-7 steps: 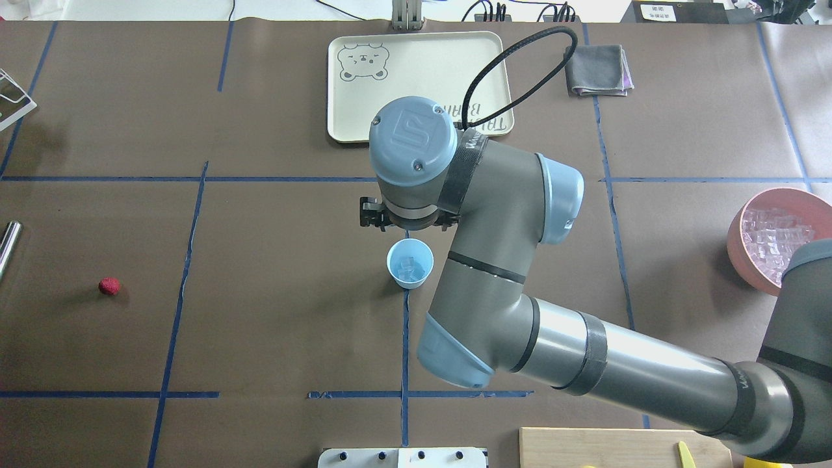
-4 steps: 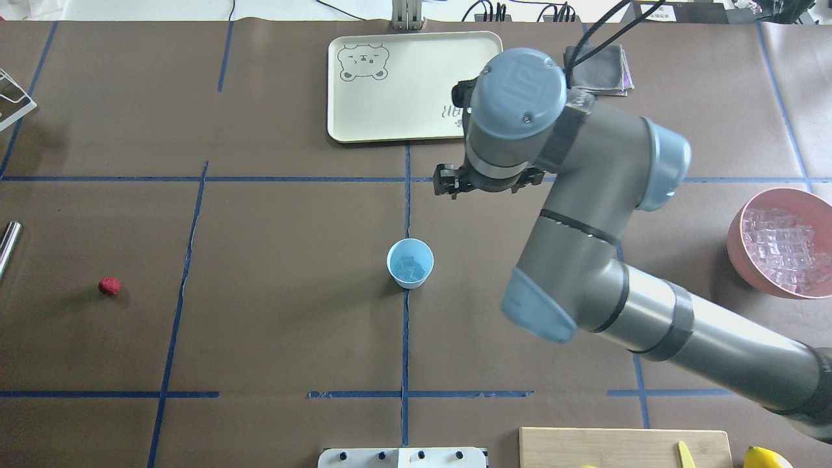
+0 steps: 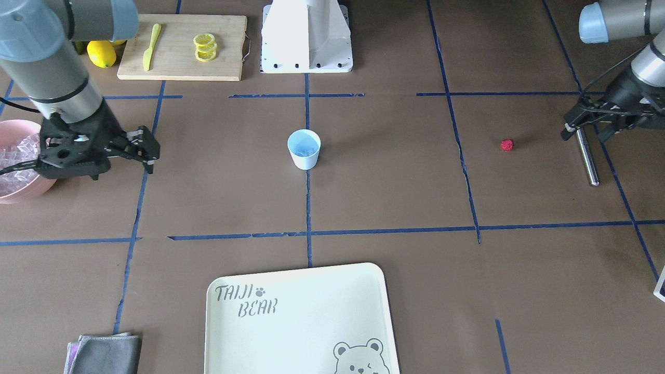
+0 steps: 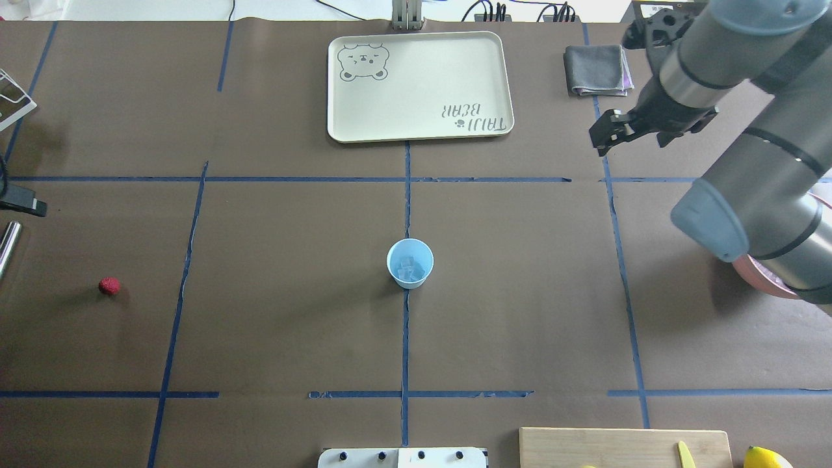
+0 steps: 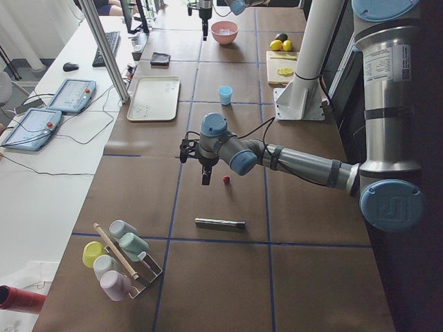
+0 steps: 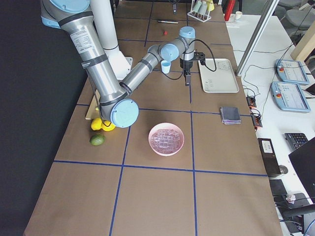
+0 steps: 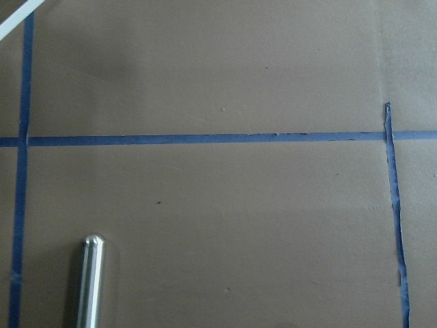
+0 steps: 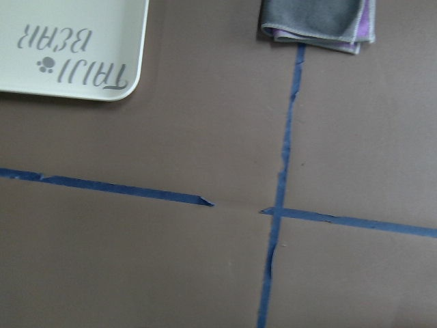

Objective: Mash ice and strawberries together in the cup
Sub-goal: 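Release the ice cube into the cup and lift the right gripper away, then grasp the red strawberry with the left gripper while the right arm withdraws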

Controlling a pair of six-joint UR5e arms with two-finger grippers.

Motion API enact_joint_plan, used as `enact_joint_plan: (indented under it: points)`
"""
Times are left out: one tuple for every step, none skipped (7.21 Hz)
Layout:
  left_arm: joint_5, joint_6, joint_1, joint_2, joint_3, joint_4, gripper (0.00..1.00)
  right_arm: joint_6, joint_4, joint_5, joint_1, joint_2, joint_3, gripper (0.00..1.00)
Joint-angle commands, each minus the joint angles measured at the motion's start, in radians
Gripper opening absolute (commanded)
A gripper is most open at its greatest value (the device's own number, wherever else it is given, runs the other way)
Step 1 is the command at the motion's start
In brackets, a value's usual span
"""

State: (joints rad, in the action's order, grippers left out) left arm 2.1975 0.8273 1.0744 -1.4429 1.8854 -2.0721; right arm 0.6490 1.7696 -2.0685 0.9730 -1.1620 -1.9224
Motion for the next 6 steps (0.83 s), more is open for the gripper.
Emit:
enact_joint_plan:
  points:
    - [-0.138,0.185,-0.161,0.03,0.001,-0.104,0.97,-0.205,-0.002,-0.117,0.166,-0.103,-0.01,0.99]
    - [-0.204,0.24,-0.233,0.047,-0.002,-0.138,0.97,-0.309,-0.002,-0.154,0.235,-0.154,-0.01,0.99]
    - [-0.261,0.275,-0.291,0.047,-0.015,-0.157,0.97,-0.381,-0.002,-0.168,0.277,-0.188,-0.009,0.99]
    - [-0.293,0.312,-0.335,0.047,-0.022,-0.157,0.97,-0.394,-0.002,-0.173,0.3,-0.199,-0.007,0.99]
    - [-0.321,0.335,-0.378,0.047,-0.029,-0.157,0.96,-0.419,-0.013,-0.203,0.325,-0.226,-0.007,0.99]
    - [-0.328,0.348,-0.399,0.047,-0.037,-0.157,0.95,-0.431,-0.11,-0.226,0.352,-0.292,-0.003,0.99]
